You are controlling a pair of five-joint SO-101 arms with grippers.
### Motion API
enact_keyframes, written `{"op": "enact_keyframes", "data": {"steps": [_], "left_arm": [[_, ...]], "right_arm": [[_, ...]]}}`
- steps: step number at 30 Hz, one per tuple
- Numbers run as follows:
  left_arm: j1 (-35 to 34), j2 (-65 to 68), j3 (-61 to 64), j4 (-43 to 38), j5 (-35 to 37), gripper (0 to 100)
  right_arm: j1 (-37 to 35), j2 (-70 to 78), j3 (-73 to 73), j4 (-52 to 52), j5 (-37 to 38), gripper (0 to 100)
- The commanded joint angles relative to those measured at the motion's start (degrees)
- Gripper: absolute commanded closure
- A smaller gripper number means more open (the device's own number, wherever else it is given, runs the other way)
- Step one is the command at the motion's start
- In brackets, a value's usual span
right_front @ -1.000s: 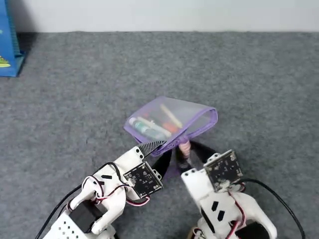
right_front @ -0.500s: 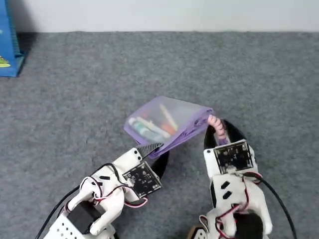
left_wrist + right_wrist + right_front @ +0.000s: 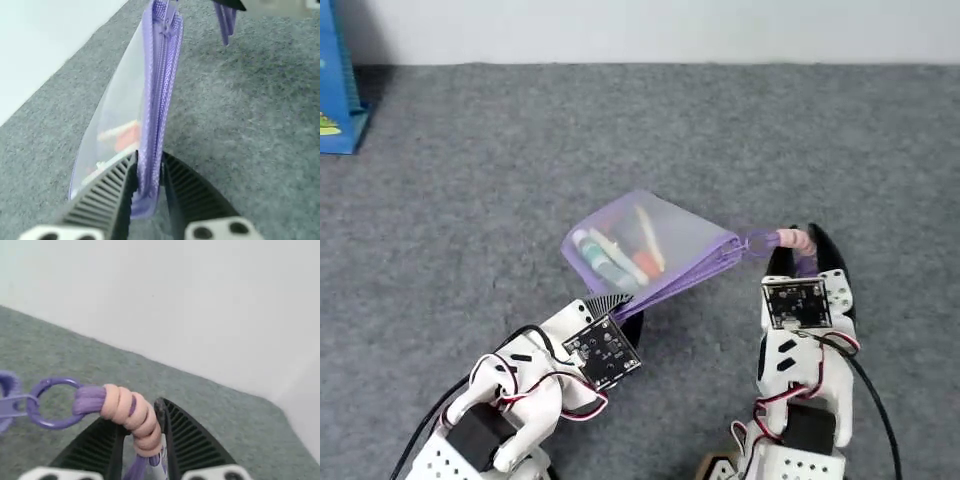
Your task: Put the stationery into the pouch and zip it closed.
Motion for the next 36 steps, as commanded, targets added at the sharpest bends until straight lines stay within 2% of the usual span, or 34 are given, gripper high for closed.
{"op": "enact_keyframes", "data": {"steps": [1,7,14,16,18,21,23,25,32,36], "left_arm": [[-2.1,-0.2,-2.1,1.8,-0.5,99],[-2.1,-0.2,-2.1,1.8,-0.5,99],[-2.1,-0.2,-2.1,1.5,-0.2,99],[-2.1,-0.2,-2.2,1.5,0.7,98],[-2.1,-0.2,-2.4,1.5,3.9,95],[-2.1,-0.2,-3.5,2.1,10.0,84],[-2.2,-0.2,-4.6,3.3,14.8,77],[-2.2,-0.2,-5.9,4.7,17.4,74],[-4.3,-0.2,-11.0,8.2,18.1,74],[-8.1,-0.2,-14.2,8.8,18.1,74]], "right_arm": [[5.9,-0.7,-0.5,-3.0,0.5,99.1],[9.5,-0.7,-0.4,-2.7,0.5,99.1],[9.3,-0.7,-0.9,-2.3,0.4,98.7],[9.2,-0.7,-1.0,-0.6,0.3,94.8],[9.1,-0.7,-1.8,3.8,0.1,86.4],[8.1,-0.7,-5.6,13.9,-1.8,75.5],[6.6,-0.7,-9.6,21.1,-3.9,75.5],[4.3,-0.7,-14.1,28.3,-5.3,78.3],[-8.5,-0.4,-24.8,47.5,-9.8,80.5],[-14.9,-0.2,-25.7,50.9,-11.9,80.5]]}}
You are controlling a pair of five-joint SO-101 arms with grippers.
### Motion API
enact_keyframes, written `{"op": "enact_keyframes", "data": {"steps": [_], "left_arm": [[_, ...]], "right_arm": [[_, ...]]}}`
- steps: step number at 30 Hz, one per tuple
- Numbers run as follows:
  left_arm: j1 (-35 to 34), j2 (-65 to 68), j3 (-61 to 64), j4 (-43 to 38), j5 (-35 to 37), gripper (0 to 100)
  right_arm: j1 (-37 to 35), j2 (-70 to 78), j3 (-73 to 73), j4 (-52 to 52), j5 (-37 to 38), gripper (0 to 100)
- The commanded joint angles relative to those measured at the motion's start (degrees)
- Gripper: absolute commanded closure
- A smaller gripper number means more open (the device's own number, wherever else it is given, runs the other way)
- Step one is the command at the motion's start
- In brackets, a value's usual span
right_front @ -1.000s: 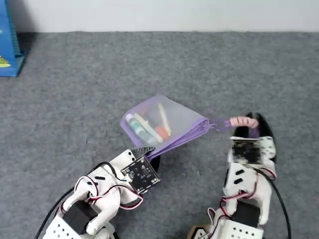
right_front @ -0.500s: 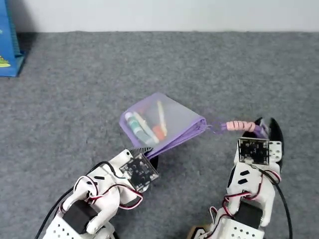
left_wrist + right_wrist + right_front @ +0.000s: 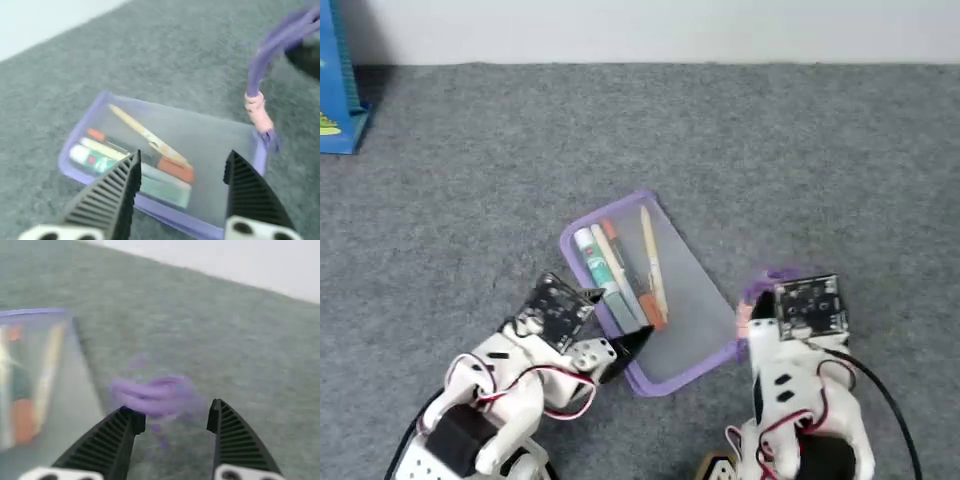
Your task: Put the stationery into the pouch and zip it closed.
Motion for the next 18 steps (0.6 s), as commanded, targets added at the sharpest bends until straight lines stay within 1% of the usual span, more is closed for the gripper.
{"op": "enact_keyframes", "data": {"steps": [1,4,7,11,14,16,18], "left_arm": [[-2.9,-0.6,-5.4,0.3,0.6,74],[-4.8,-0.6,-6.3,1.7,1.6,74],[-7.1,-0.6,-7.6,4.2,2.6,74],[-11.4,-0.6,-9.7,6.5,3.9,74],[-14.2,-0.6,-10.9,8.2,4.1,74],[-15.6,-0.6,-10.9,8.7,4.1,74],[-16.8,-0.6,-10.5,8.7,4.1,74]], "right_arm": [[-4.4,0.7,-3.4,1.6,-1.8,80.4],[-6.0,0.7,-3.4,2.0,-1.8,78.7],[-5.7,0.7,-4.7,2.6,-3.3,71.9],[-6.2,0.7,-12.7,10.1,-6.2,63.4],[-8.6,0.7,-18.8,16.2,-6.3,66.5],[-10.5,0.7,-19.6,18.8,-6.0,71.3],[-10.8,0.7,-19.3,19.3,-6.0,76.4]]}}
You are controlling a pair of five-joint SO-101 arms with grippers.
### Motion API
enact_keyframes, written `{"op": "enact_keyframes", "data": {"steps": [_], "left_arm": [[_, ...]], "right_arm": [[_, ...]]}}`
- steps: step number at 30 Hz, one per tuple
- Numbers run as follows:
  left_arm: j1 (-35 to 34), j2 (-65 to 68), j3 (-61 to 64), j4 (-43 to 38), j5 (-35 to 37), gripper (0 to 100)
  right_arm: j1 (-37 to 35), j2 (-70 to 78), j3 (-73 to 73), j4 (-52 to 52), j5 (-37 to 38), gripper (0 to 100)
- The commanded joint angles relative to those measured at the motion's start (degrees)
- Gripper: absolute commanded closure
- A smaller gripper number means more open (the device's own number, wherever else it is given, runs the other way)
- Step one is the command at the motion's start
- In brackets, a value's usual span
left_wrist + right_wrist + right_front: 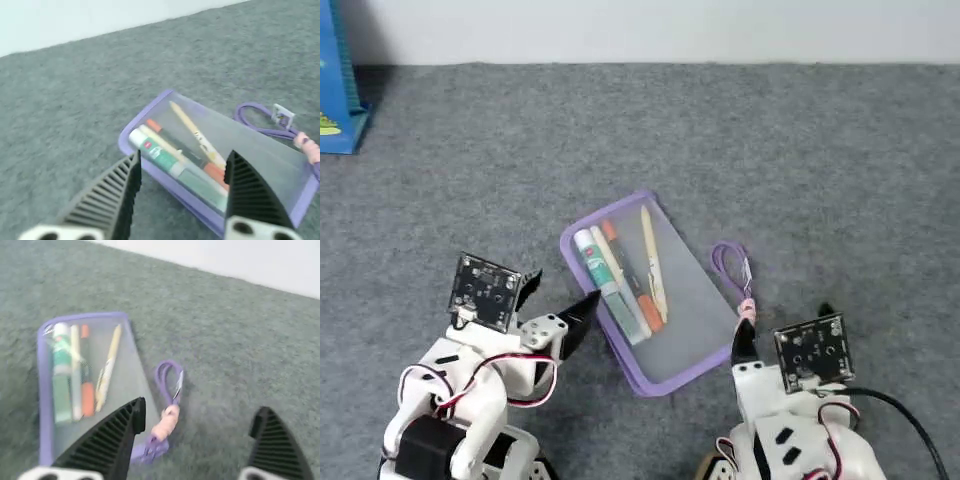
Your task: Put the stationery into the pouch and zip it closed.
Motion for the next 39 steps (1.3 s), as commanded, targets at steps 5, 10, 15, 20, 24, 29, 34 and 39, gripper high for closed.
{"op": "enact_keyframes", "data": {"steps": [5,10,15,20,24,29,34,39], "left_arm": [[-5.4,-0.2,-0.8,2.9,0.5,74],[-13.5,-0.2,1.8,3.0,0.4,74],[-19.3,-0.2,4.4,2.9,0.4,74],[-20.0,-0.2,9.8,-0.9,-2.3,87],[-20.0,-0.2,16.0,-6.9,-5.5,99],[-20.0,-0.2,22.1,-7.9,-6.3,99],[-20.0,-0.2,25.2,-7.9,-6.3,99],[-20.0,-0.2,28.7,-8.0,-6.4,99]], "right_arm": [[1.5,2.9,0.5,0.9,-0.3,90.9],[9.4,3.1,5.0,-5.0,-0.7,98.0],[16.5,3.1,14.0,-12.9,-0.8,99.1],[19.6,3.0,24.0,-19.0,-0.8,99.1],[23.2,3.0,28.7,-20.4,-0.4,99.1],[25.8,3.0,34.2,-20.4,-0.4,99.1],[25.5,3.0,39.8,-20.5,-0.4,99.1],[25.5,3.0,44.3,-20.4,-0.4,99.0]]}}
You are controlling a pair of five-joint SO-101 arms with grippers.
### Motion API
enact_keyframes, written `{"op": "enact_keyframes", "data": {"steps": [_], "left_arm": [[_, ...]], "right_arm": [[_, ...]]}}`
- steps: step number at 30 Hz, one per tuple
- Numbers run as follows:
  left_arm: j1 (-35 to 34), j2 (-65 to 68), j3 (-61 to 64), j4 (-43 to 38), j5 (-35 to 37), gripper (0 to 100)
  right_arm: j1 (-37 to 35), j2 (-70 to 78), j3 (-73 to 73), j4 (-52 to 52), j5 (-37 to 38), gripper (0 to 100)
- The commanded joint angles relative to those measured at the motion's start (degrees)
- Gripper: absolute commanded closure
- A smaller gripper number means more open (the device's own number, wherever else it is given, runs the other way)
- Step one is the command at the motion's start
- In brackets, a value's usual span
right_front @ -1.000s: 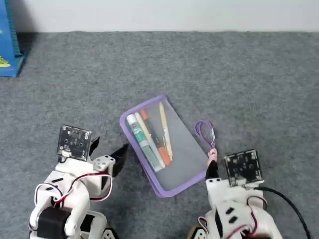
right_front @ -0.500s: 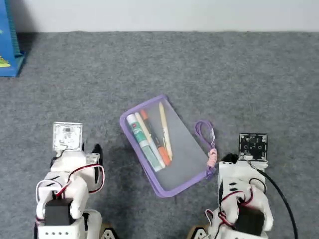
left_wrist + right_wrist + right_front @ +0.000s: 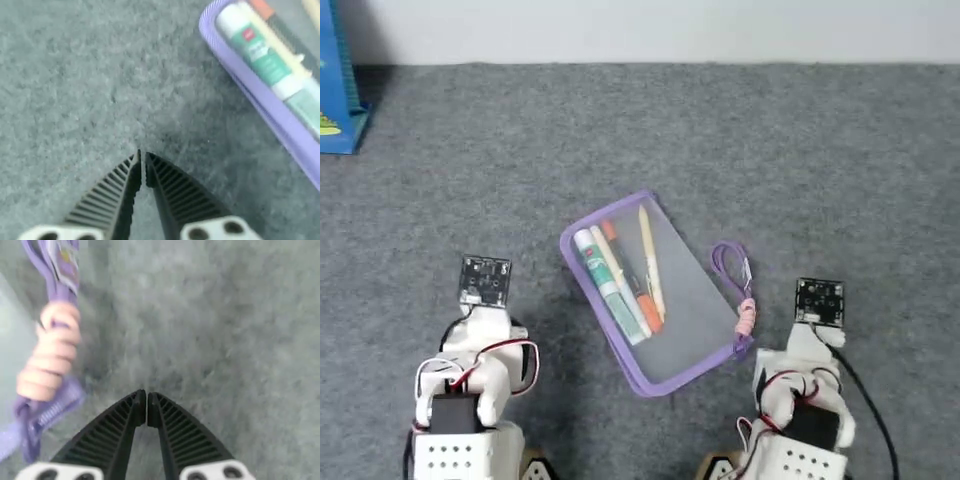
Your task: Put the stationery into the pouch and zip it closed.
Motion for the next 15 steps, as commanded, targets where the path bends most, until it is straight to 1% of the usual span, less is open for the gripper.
{"op": "enact_keyframes", "data": {"steps": [1,5,12,15], "left_arm": [[-0.3,-0.7,1.3,-2.0,-1.0,99],[-0.4,-0.7,5.1,-6.9,-0.8,99],[-4.0,-0.7,5.1,-7.1,-0.5,99],[-4.1,-0.7,5.1,-7.1,-0.6,99]], "right_arm": [[0.4,-0.2,1.2,-1.1,-0.4,99.0],[0.4,-0.2,1.2,-0.9,-0.4,99.0],[0.5,-0.2,1.1,-0.9,-0.4,99.0],[0.4,-0.2,1.1,-0.9,-0.4,99.0]]}}
